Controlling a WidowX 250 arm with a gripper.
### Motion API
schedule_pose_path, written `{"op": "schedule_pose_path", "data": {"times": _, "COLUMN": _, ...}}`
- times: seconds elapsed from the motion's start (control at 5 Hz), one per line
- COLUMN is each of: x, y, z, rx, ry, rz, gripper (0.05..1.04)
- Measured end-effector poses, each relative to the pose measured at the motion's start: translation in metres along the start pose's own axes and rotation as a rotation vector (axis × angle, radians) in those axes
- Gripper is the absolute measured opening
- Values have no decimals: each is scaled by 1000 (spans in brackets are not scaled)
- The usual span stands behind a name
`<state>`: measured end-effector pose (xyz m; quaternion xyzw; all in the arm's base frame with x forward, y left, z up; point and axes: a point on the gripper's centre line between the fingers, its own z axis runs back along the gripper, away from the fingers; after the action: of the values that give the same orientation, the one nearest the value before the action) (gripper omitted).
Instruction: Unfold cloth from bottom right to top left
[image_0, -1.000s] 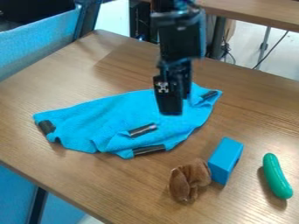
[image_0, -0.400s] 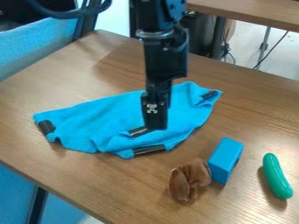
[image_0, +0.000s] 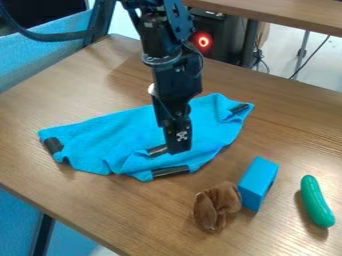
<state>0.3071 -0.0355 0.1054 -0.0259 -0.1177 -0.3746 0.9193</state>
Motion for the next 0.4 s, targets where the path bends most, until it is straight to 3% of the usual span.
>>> {"op": "schedule_pose_path", "data": {"times": 0.2, "x": -2, "y": 23, "z": 4, "rx": 15, "ry": -59, "rz": 124, "gripper": 998}}
{"op": "schedule_pose_path", "data": {"times": 0.4, "x": 3, "y": 40, "z": -4, "rx": 36, "ry": -37, "rz": 145, "gripper": 998}}
